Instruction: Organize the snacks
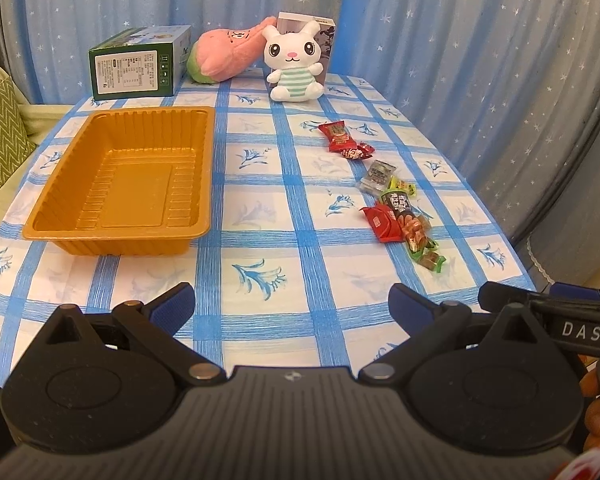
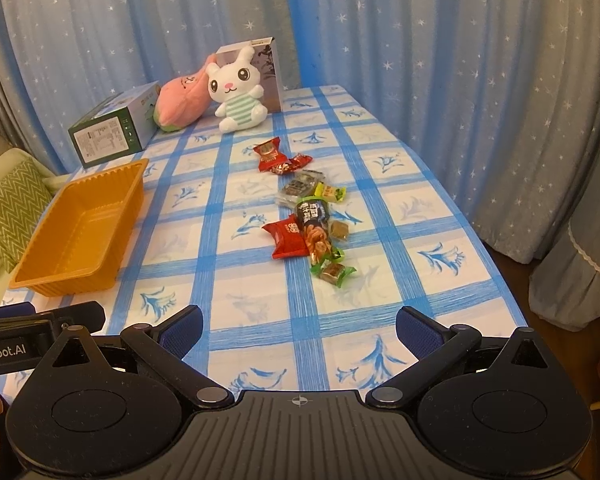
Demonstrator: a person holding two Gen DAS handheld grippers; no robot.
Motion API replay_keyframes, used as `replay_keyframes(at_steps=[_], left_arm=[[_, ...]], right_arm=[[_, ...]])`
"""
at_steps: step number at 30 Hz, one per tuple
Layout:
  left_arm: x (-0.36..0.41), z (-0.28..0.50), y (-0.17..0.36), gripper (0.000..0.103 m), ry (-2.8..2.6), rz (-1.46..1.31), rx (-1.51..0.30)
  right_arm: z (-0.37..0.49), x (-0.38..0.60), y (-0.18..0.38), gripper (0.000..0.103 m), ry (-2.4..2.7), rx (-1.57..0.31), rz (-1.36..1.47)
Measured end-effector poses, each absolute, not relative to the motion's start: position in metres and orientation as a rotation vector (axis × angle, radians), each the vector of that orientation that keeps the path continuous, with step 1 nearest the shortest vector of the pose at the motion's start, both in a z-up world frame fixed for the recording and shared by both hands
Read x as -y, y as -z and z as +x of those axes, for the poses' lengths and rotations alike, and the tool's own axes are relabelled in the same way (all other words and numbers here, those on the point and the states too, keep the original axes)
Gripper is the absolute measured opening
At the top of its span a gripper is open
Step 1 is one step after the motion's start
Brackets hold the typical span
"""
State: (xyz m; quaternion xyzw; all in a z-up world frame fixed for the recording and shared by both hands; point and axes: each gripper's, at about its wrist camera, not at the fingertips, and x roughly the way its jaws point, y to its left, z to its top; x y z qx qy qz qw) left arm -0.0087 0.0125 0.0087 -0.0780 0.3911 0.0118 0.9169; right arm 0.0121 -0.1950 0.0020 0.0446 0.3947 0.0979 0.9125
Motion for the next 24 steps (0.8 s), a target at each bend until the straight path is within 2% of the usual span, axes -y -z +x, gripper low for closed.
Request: replay_keyframes(at_steps=[24], left_arm=[[-0.0109, -0.0092, -0.0087, 0.102, -0.015, -0.166, -0.800]], right_arm=[[0.0111, 0.1964, -0.0009, 0.102, -0.202, -0.812, 0.095]])
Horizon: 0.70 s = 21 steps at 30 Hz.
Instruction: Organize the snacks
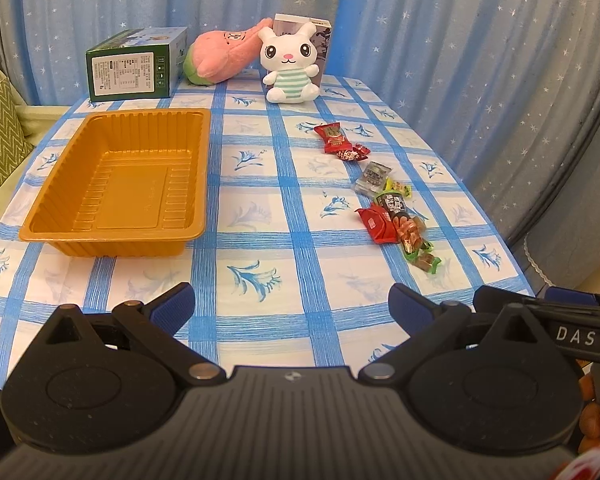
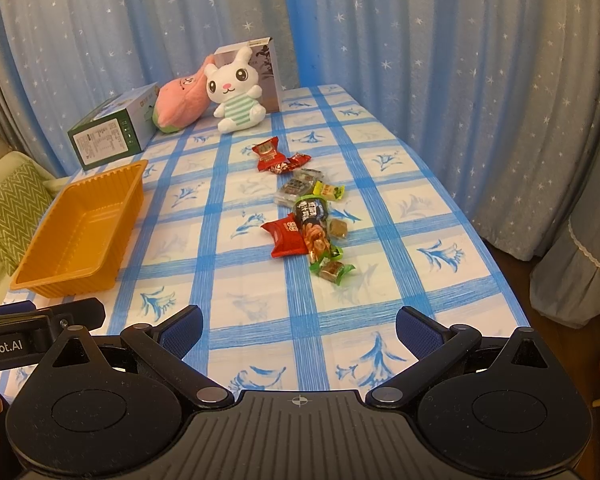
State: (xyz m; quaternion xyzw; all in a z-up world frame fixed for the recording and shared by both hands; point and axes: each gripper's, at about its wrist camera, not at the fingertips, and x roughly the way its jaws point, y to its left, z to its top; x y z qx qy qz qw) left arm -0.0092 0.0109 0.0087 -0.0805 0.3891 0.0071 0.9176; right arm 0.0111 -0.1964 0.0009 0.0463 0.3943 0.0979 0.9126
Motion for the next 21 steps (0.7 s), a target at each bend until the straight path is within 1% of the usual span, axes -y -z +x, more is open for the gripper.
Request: replay_keyframes(at_steps=[21], left_arm=[[-0.0124, -0.0089, -0.0081, 0.102, -0.011, -0.173, -0.804]], right_arm=[[0.0119, 0.1979, 0.0015, 0.102, -0.201, -0.817, 0.100]])
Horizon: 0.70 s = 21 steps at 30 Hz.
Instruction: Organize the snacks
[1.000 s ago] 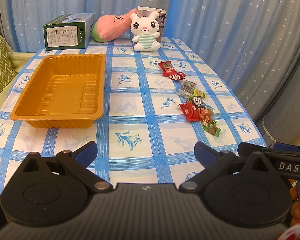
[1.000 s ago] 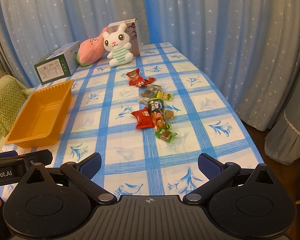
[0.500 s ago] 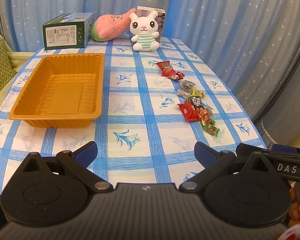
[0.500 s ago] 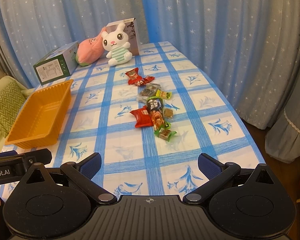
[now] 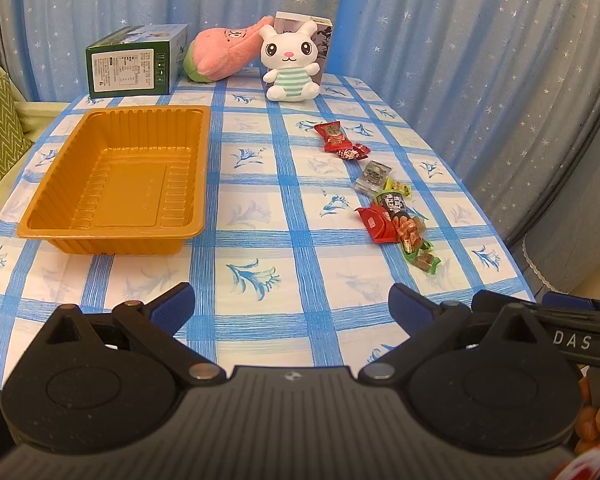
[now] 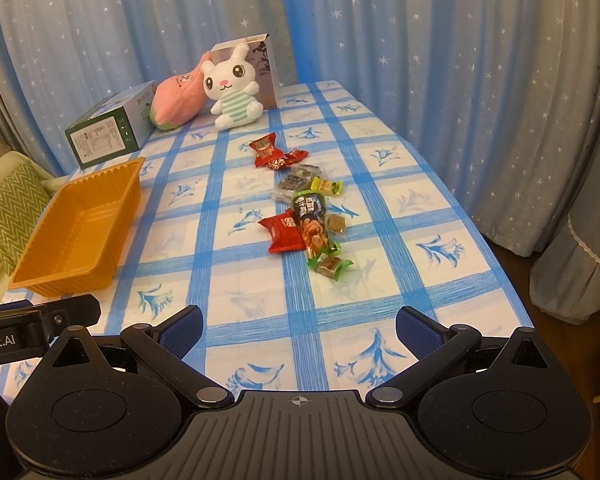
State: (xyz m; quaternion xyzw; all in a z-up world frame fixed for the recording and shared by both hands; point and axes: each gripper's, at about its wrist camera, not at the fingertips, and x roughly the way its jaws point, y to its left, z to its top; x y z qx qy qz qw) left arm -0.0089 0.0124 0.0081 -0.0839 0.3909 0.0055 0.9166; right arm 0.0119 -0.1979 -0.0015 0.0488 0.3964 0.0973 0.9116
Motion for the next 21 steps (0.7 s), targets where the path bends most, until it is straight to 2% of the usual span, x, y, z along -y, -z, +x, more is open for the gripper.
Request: replay_keyframes(at_steps=[21], left_arm=[[-0.0128, -0.0078, -0.0056, 0.102, -0.010, -0.177, -0.806]], right_arm=[[0.0133, 0.1990, 0.0043, 0.102, -0.201, -0.820, 0.103]])
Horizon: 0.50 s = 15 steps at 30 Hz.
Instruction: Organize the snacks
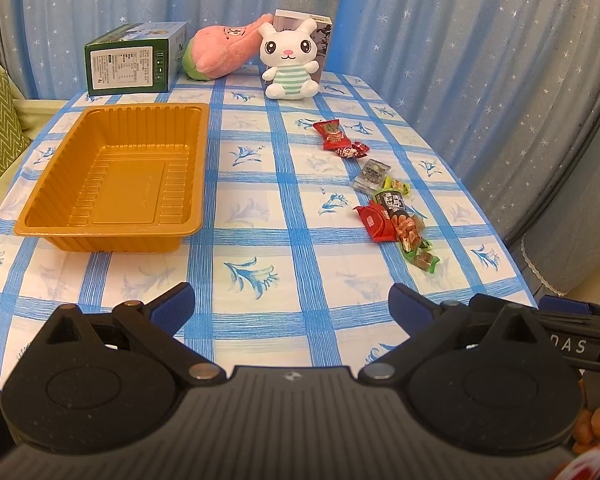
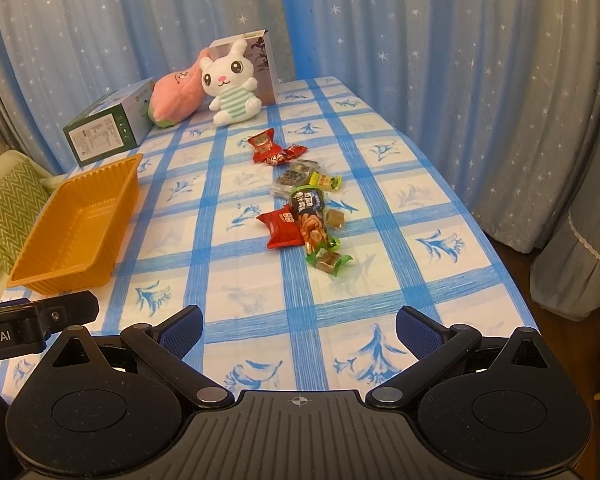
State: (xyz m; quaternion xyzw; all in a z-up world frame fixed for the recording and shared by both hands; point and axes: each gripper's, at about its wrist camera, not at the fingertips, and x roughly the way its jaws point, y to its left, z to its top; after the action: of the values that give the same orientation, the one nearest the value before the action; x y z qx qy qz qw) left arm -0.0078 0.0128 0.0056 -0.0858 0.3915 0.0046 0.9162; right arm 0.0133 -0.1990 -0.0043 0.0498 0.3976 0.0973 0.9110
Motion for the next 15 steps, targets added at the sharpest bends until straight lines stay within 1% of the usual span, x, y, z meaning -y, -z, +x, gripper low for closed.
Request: replay_keyframes(at_steps=[7, 15], left_arm=[[-0.012, -0.006, -0.004, 0.102, -0.006, -0.178, -0.807], [-0.010, 0.015, -0.004, 0.102, 0.022, -0.191, -0.789]], right_arm=[[0.014, 0.200, 0.005, 0.102, -0.203, -0.811, 0.108], [0.029, 0.230, -0.003, 0.102, -0.223, -0.724, 0.127]])
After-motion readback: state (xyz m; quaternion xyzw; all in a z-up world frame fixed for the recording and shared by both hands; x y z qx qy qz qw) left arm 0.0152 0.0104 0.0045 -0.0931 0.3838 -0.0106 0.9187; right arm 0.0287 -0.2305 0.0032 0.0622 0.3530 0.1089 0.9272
